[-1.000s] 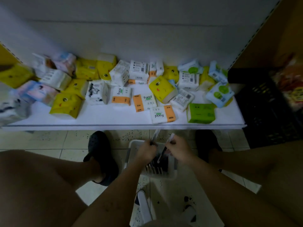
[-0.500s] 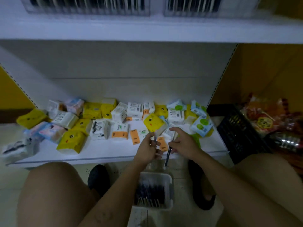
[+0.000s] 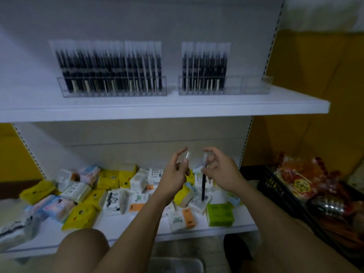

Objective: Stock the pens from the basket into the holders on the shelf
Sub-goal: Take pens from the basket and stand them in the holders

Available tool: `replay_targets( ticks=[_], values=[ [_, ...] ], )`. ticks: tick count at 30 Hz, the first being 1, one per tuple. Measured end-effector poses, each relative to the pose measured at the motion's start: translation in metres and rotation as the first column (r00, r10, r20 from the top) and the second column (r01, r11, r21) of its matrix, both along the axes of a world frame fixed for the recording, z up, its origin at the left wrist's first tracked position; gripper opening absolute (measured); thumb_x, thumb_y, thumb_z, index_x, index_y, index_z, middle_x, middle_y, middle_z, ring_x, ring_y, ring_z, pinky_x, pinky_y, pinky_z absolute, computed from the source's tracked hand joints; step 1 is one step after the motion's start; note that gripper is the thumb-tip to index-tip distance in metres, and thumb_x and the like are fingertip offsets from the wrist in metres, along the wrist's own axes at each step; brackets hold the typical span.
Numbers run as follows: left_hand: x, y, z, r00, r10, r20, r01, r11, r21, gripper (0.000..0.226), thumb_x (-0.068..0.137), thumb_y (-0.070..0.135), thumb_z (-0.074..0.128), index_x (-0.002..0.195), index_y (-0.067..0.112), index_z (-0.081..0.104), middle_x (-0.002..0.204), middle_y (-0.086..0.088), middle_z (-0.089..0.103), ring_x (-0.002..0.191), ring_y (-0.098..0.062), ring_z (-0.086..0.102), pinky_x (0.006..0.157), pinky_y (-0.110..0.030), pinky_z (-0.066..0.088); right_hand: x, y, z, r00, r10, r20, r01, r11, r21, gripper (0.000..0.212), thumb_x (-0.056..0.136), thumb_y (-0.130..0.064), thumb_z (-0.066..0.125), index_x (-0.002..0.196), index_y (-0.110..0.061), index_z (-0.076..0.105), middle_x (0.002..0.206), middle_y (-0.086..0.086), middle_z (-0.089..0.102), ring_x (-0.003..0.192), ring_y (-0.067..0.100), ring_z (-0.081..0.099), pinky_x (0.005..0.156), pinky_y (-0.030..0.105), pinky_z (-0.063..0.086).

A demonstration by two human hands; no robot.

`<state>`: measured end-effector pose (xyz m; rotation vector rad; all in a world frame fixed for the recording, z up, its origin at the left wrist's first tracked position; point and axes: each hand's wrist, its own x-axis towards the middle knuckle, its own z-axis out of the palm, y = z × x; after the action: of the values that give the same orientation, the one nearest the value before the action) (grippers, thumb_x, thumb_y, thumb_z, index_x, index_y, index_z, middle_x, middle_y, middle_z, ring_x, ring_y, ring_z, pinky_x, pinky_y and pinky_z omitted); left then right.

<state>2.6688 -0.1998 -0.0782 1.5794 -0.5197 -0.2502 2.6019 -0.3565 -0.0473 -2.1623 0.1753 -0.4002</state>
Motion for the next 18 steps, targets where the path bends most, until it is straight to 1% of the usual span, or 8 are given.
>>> replay_targets(
  ticks=[3,6,8,10,12,14,16,18],
  values=[
    [-0.006,-0.008,0.027,0.992,0.010,0.124,-0.009,1.000,-0.009,0.029,0.102,0.032,0.043,0.129,0.040,0.050,0.061,0.007,0.054,0.045,-0.009,0.040,0.041,-0.021,0.033,-0.005,-0.005,0.022,0.999,0.010,0.039,-0.012,0.999,0.042,0.042,0.081,-0.006,0.072,0.115,-0.026,0.057,0.086,0.003,0.059,0.072,0.025,0.062,0.072,0.042,0.053],
    [-0.013,-0.016,0.057,0.986,0.006,0.169,0.001,0.999,-0.040,0.024,0.101,0.025,0.047,0.124,0.029,0.052,0.073,-0.001,0.056,0.047,-0.014,0.041,0.039,-0.023,0.032,-0.010,-0.010,0.045,0.996,0.028,0.079,-0.035,0.996,0.086,0.043,0.084,-0.005,0.070,0.121,-0.023,0.058,0.084,0.001,0.056,0.069,0.021,0.061,0.071,0.040,0.054],
    [-0.015,-0.021,0.079,0.979,0.018,0.202,-0.007,0.999,-0.053,0.019,0.100,0.023,0.050,0.118,0.025,0.054,0.074,-0.004,0.055,0.047,-0.013,0.042,0.038,-0.023,0.033,-0.015,-0.013,0.063,0.992,0.030,0.123,-0.041,0.995,0.090,0.043,0.086,-0.005,0.069,0.124,-0.023,0.057,0.086,0.001,0.054,0.070,0.020,0.060,0.068,0.034,0.055],
    [-0.018,-0.026,0.102,0.964,0.016,0.264,-0.005,0.999,-0.041,0.014,0.098,0.023,0.053,0.112,0.025,0.056,0.071,-0.005,0.055,0.049,-0.014,0.048,0.040,-0.025,0.038,-0.018,-0.016,0.081,0.984,0.042,0.172,-0.057,0.995,0.083,0.042,0.088,-0.005,0.067,0.125,-0.023,0.057,0.085,0.000,0.053,0.069,0.017,0.059,0.064,0.028,0.054],
    [-0.021,-0.031,0.126,0.947,0.001,0.322,0.010,0.999,-0.032,0.012,0.098,0.020,0.054,0.110,0.023,0.056,0.069,-0.007,0.059,0.053,-0.015,0.056,0.043,-0.029,0.046,-0.022,-0.020,0.101,0.974,0.061,0.218,-0.078,0.994,0.070,0.040,0.089,-0.005,0.065,0.124,-0.022,0.057,0.086,0.003,0.054,0.068,0.016,0.058,0.065,0.028,0.055],
    [-0.022,-0.037,0.151,0.925,-0.015,0.380,0.021,1.000,-0.010,0.013,0.099,0.019,0.052,0.111,0.021,0.055,0.073,-0.006,0.067,0.060,-0.016,0.065,0.051,-0.030,0.054,-0.024,-0.025,0.120,0.962,0.054,0.268,-0.070,0.996,0.049,0.039,0.089,-0.007,0.066,0.121,-0.027,0.059,0.088,0.004,0.058,0.067,0.019,0.060,0.066,0.031,0.056],
    [-0.020,-0.044,0.174,0.891,-0.018,0.455,-0.002,0.999,0.044,0.014,0.100,0.022,0.049,0.113,0.023,0.053,0.079,0.000,0.071,0.068,-0.010,0.068,0.059,-0.027,0.058,-0.025,-0.034,0.138,0.948,0.009,0.318,-0.018,1.000,0.026,0.040,0.088,-0.010,0.069,0.120,-0.032,0.061,0.089,0.001,0.060,0.071,0.020,0.063,0.067,0.034,0.058],
    [-0.016,-0.051,0.194,0.854,-0.019,0.521,-0.028,0.996,0.082,0.017,0.100,0.024,0.048,0.116,0.027,0.051,0.086,0.004,0.071,0.074,-0.002,0.067,0.063,-0.023,0.058,-0.025,-0.046,0.154,0.933,-0.018,0.360,0.015,1.000,0.010,0.043,0.087,-0.012,0.069,0.121,-0.038,0.060,0.089,-0.004,0.060,0.070,0.016,0.063,0.067,0.033,0.060]
  ],
)
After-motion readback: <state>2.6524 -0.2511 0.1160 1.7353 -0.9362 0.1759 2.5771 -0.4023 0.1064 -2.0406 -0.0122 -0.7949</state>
